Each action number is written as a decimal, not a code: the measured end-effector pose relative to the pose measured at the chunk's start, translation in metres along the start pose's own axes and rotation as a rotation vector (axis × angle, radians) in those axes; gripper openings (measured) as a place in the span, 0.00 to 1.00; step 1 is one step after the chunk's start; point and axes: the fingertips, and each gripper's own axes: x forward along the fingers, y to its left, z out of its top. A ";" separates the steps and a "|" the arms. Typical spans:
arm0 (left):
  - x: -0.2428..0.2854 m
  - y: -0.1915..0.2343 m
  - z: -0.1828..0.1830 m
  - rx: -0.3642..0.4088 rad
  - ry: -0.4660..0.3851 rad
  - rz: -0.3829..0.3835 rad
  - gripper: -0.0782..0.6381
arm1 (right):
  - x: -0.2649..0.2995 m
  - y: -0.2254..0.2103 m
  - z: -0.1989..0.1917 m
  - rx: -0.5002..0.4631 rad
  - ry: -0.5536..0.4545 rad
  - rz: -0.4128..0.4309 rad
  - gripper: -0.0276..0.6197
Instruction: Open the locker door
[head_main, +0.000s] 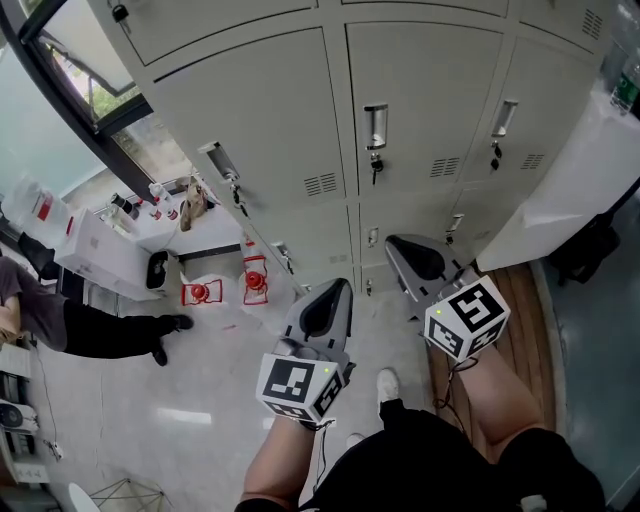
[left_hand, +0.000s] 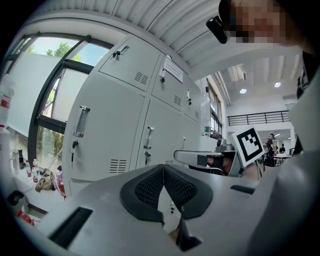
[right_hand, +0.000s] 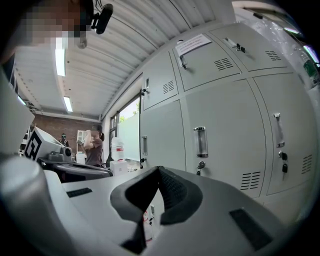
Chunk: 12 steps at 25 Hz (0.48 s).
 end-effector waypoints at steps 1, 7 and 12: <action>0.004 0.002 0.000 -0.002 0.004 0.006 0.13 | 0.003 -0.004 0.000 0.002 -0.001 0.002 0.13; 0.032 0.008 0.006 0.016 -0.002 0.029 0.13 | 0.020 -0.033 0.007 0.022 -0.019 0.006 0.13; 0.049 0.005 0.017 0.035 -0.020 0.044 0.13 | 0.028 -0.053 0.015 0.026 -0.036 0.019 0.13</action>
